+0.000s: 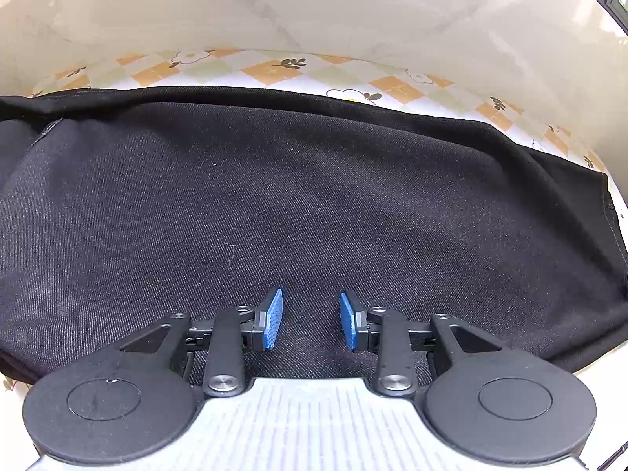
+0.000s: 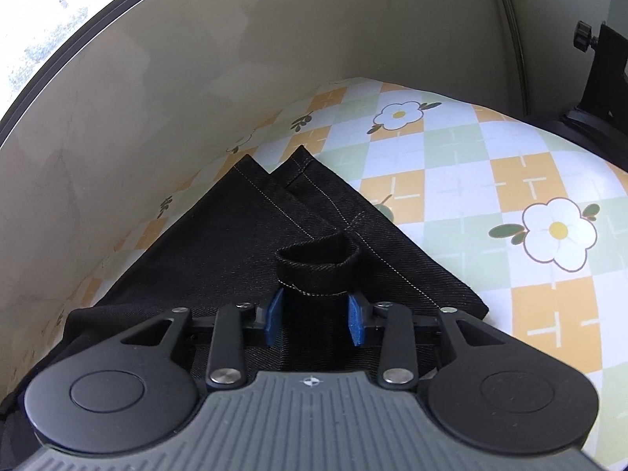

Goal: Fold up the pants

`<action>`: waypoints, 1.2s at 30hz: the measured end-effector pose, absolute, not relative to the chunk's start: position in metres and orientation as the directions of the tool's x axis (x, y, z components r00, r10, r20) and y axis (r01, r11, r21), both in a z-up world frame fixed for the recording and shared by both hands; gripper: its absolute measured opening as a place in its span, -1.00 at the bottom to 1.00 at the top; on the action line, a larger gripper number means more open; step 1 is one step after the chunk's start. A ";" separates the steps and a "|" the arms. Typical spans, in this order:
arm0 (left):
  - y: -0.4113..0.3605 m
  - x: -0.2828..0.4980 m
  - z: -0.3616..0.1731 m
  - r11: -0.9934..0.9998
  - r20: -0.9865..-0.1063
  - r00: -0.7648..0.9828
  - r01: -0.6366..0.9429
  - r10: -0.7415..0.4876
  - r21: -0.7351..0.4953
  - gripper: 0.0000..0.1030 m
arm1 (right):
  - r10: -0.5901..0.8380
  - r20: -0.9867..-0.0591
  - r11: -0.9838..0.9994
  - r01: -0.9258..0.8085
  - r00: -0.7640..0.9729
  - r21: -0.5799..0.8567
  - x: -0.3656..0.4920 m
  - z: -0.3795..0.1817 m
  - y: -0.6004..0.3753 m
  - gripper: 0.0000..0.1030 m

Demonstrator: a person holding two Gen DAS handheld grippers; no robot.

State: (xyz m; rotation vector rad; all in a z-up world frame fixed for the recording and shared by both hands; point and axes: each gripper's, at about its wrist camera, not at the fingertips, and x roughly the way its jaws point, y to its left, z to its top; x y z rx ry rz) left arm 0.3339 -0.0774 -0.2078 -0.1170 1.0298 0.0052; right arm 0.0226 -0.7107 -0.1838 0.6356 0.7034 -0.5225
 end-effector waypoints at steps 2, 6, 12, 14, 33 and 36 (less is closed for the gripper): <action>-0.078 0.334 -0.208 0.993 -0.856 0.515 -0.062 -0.051 -0.097 -0.34 | -0.242 -0.716 0.692 0.634 0.655 0.345 0.022 -0.178 -0.711 -0.72; -0.073 0.336 -0.208 0.989 -0.857 0.513 -0.085 -0.058 -0.118 -0.34 | -0.292 -0.650 0.658 0.640 0.702 0.396 0.009 -0.138 -0.717 -0.76; -0.058 0.341 -0.207 0.967 -0.866 0.498 -0.197 -0.046 -0.164 -0.35 | -0.382 -0.606 0.697 0.648 0.697 0.306 -0.010 -0.091 -0.715 -0.85; -0.057 0.342 -0.207 0.965 -0.865 0.499 -0.199 -0.052 -0.172 -0.35 | -0.393 -0.655 0.681 0.683 0.646 0.264 -0.014 -0.105 -0.718 -0.85; -0.050 0.347 -0.205 0.951 -0.864 0.498 -0.222 -0.078 -0.215 -0.35 | -0.330 -0.714 0.846 0.529 0.618 0.066 0.036 -0.125 -0.735 -0.46; -0.049 0.359 -0.199 0.936 -0.857 0.512 -0.273 -0.056 -0.223 -0.35 | -0.289 -0.696 0.907 0.420 0.657 0.020 0.079 -0.134 -0.735 -0.31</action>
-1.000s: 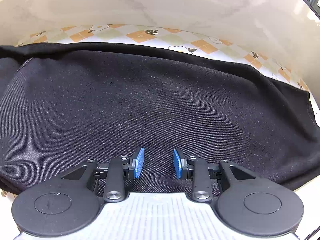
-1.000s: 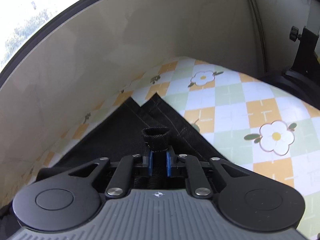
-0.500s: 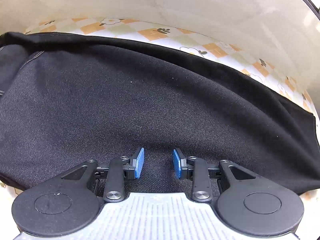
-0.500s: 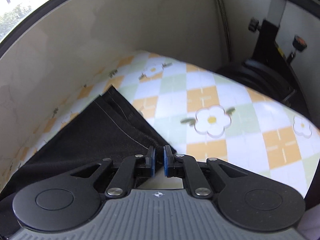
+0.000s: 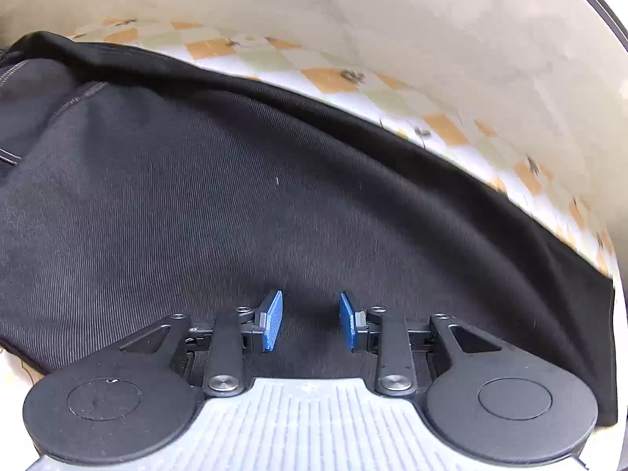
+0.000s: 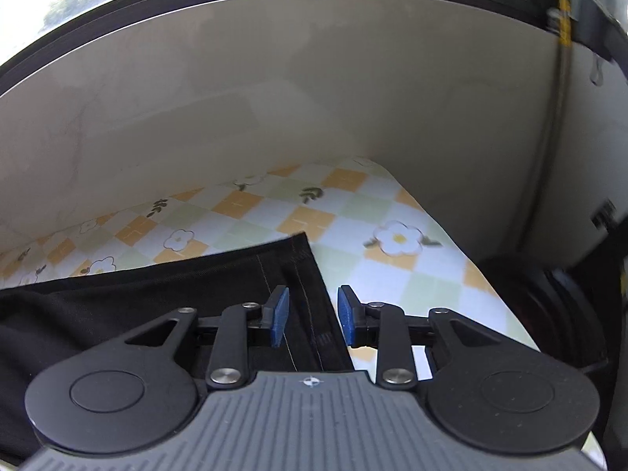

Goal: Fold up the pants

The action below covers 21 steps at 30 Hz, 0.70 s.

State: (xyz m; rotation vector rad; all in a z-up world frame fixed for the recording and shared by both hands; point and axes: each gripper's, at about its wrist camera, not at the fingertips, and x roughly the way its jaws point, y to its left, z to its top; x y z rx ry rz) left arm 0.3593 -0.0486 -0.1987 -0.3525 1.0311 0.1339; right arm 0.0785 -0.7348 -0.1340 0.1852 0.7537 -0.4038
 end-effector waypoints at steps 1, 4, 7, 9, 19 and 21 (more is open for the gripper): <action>-0.050 0.363 -0.196 0.935 -0.853 0.520 -0.277 -0.049 -0.223 -0.35 | -0.268 -0.697 0.921 0.389 0.665 0.018 0.092 -0.139 -0.736 -0.16; -0.055 0.378 -0.192 0.937 -0.846 0.531 -0.276 -0.036 -0.214 -0.35 | -0.212 -0.727 0.946 0.325 0.653 0.016 0.131 -0.163 -0.743 -0.10; -0.061 0.386 -0.197 0.938 -0.850 0.527 -0.285 -0.019 -0.198 -0.35 | -0.170 -0.778 0.953 0.303 0.604 0.027 0.157 -0.188 -0.752 -0.10; -0.065 0.392 -0.199 0.934 -0.857 0.515 -0.302 -0.007 -0.190 -0.35 | -0.124 -0.809 0.952 0.298 0.575 0.065 0.163 -0.201 -0.757 -0.10; -0.069 0.394 -0.203 0.929 -0.857 0.516 -0.323 0.014 -0.179 -0.35 | -0.293 -0.708 0.939 0.332 0.643 -0.088 0.158 -0.176 -0.755 -0.87; -0.074 0.393 -0.203 0.933 -0.856 0.517 -0.312 0.006 -0.182 -0.35 | -0.337 -0.695 0.923 0.368 0.635 -0.111 0.161 -0.172 -0.761 -1.00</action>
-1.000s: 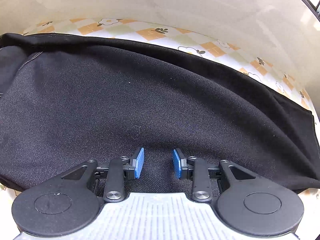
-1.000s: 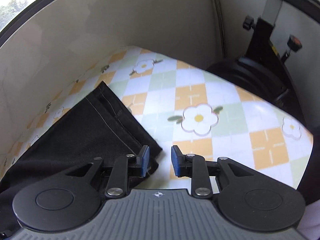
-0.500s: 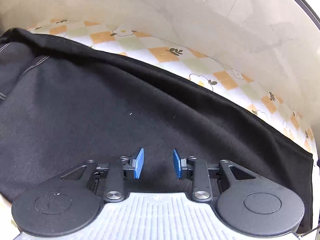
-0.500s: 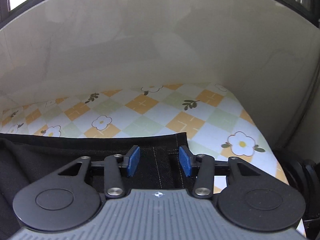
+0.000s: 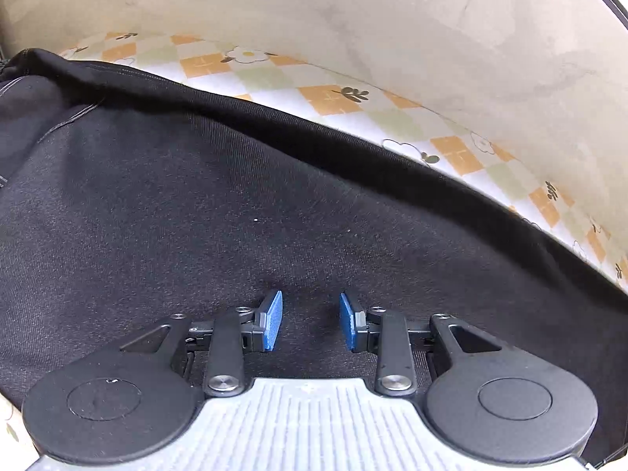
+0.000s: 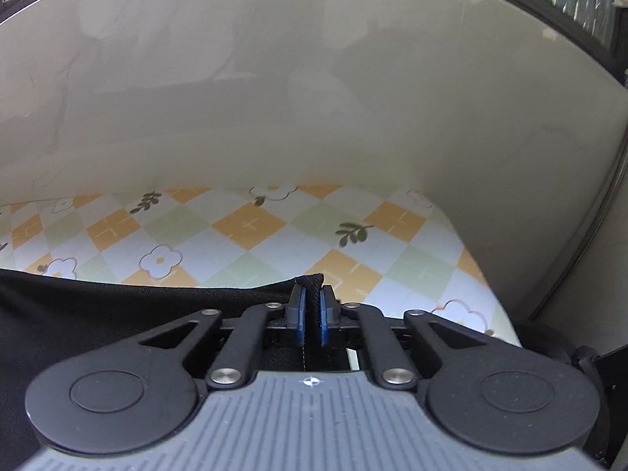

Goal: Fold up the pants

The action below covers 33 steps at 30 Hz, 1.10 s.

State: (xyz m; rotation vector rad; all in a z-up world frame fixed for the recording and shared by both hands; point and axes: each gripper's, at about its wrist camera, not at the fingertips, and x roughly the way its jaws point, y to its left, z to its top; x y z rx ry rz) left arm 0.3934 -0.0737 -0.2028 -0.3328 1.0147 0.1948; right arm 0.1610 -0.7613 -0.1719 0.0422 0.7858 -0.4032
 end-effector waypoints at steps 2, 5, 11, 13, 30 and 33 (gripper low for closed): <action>-0.080 0.396 -0.204 0.937 -0.857 0.516 -0.297 -0.005 -0.184 -0.35 | -0.341 -0.710 0.915 0.392 0.616 -0.099 0.164 -0.175 -0.771 -1.00; -0.090 0.400 -0.205 0.949 -0.853 0.522 -0.263 -0.012 -0.174 -0.35 | -0.364 -0.713 0.907 0.403 0.599 -0.124 0.168 -0.184 -0.777 -1.00; -0.099 0.408 -0.207 0.954 -0.847 0.531 -0.237 -0.032 -0.184 -0.35 | -0.404 -0.698 0.885 0.446 0.591 -0.134 0.174 -0.183 -0.787 -1.00; -0.102 0.412 -0.207 0.954 -0.844 0.534 -0.235 -0.036 -0.189 -0.35 | -0.413 -0.696 0.879 0.456 0.587 -0.138 0.178 -0.184 -0.791 -1.00; -0.129 0.405 -0.204 0.970 -0.847 0.521 -0.136 -0.104 -0.203 -0.12 | -0.376 -0.712 0.803 0.592 0.593 0.069 0.050 -0.152 -0.800 -0.33; -0.137 0.393 -0.202 0.973 -0.850 0.507 -0.091 -0.139 -0.213 -0.12 | -0.362 -0.738 0.727 0.668 0.570 0.159 0.002 -0.159 -0.788 -0.31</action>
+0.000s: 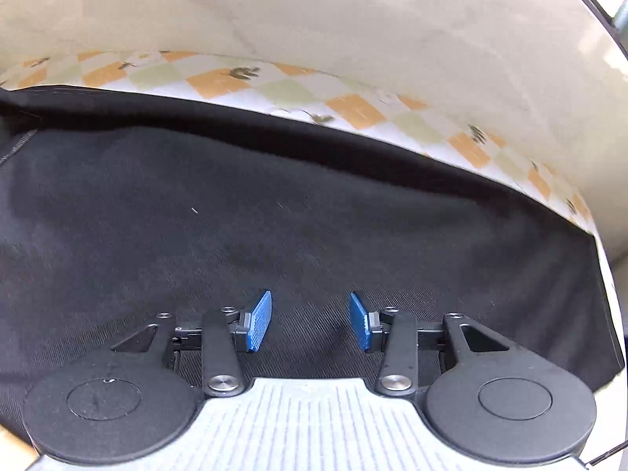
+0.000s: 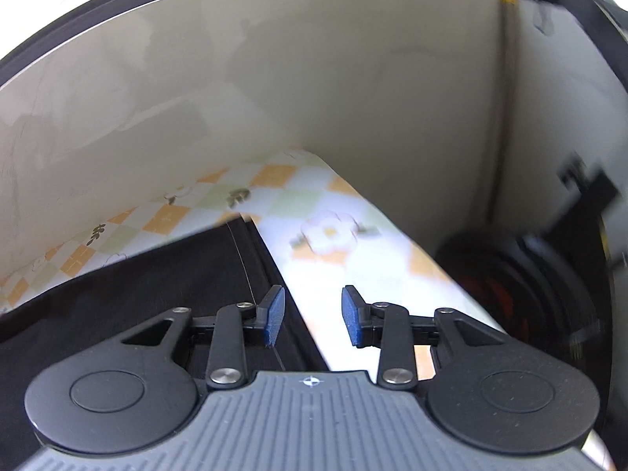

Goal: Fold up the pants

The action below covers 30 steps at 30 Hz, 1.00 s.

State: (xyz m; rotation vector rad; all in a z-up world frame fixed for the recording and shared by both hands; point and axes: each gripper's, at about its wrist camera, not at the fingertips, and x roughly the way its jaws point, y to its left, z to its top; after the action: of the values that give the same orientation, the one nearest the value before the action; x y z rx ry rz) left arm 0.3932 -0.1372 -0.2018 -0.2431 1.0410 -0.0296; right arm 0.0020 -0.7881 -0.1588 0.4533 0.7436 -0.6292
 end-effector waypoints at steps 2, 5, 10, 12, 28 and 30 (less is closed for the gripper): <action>-0.140 0.387 -0.202 0.975 -0.858 0.492 -0.074 -0.148 -0.211 -0.12 | -0.349 -0.754 0.684 0.701 0.557 0.202 -0.017 -0.166 -0.782 -0.28; -0.142 0.379 -0.204 0.977 -0.869 0.475 -0.074 -0.141 -0.200 -0.12 | -0.314 -0.751 0.620 0.725 0.581 0.301 -0.033 -0.172 -0.781 -0.26; -0.146 0.364 -0.203 0.982 -0.877 0.461 -0.055 -0.137 -0.183 -0.12 | -0.245 -0.757 0.635 0.690 0.606 0.348 -0.025 -0.173 -0.770 -0.22; -0.147 0.359 -0.204 0.986 -0.879 0.459 -0.039 -0.128 -0.164 -0.10 | -0.238 -0.781 0.620 0.709 0.578 0.336 -0.021 -0.178 -0.770 -0.23; -0.114 0.352 -0.196 0.978 -0.897 0.435 -0.137 -0.082 -0.156 -0.09 | -0.434 -0.619 0.668 0.695 0.655 0.267 -0.013 -0.110 -0.741 -0.91; -0.112 0.351 -0.196 0.977 -0.898 0.431 -0.135 -0.090 -0.162 -0.09 | -0.444 -0.631 0.652 0.712 0.636 0.259 -0.013 -0.111 -0.748 -0.92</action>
State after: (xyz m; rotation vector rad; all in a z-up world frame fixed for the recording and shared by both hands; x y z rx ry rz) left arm 0.3509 -0.1122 -0.1957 -0.2226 1.1273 0.0284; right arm -0.0134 -0.7479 -0.1114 0.5256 0.5579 -0.6963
